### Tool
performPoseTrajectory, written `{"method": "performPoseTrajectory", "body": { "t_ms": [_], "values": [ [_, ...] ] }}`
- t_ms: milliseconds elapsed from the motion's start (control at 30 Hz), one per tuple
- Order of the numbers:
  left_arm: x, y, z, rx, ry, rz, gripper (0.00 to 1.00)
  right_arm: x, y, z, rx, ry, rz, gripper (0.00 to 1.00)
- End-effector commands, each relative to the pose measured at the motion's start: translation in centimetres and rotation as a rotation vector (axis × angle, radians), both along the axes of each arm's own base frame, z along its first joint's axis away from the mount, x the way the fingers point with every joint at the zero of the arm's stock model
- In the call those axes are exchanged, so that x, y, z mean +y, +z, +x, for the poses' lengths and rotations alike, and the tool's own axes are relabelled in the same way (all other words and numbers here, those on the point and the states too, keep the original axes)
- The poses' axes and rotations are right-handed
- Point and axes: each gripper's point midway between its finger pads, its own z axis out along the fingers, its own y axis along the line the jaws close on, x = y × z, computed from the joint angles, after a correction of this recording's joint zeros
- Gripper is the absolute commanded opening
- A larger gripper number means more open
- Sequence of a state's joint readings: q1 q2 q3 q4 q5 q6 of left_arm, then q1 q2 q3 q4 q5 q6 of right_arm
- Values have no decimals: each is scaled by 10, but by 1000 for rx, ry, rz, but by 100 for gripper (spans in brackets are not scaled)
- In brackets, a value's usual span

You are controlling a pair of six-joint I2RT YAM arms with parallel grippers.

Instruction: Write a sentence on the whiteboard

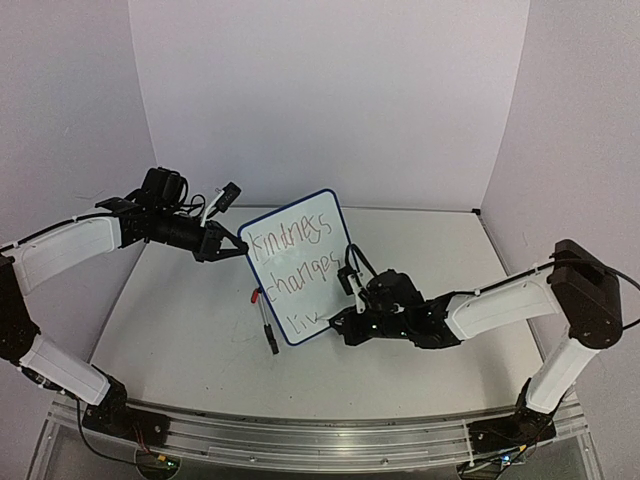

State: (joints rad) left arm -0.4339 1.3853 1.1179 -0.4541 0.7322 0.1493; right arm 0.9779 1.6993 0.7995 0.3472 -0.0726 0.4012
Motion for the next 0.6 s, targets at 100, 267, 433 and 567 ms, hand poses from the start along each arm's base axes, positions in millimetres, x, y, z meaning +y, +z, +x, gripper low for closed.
{"method": "performPoseTrajectory", "body": {
  "t_ms": [100,267,433,567],
  "values": [
    [3,-8,-2,-14,5,48,0,-2,33,-5,-38,13,87,0],
    [3,-6,-2,-18,5,45,0,-3,50,-8,-56,26,125,0],
    [4,-4,-3,-21,6,45,0,-3,55,-15,-52,81,140,0],
    [4,-4,-3,-23,8,46,0,-7,55,-16,-34,124,158,0]
  ]
}}
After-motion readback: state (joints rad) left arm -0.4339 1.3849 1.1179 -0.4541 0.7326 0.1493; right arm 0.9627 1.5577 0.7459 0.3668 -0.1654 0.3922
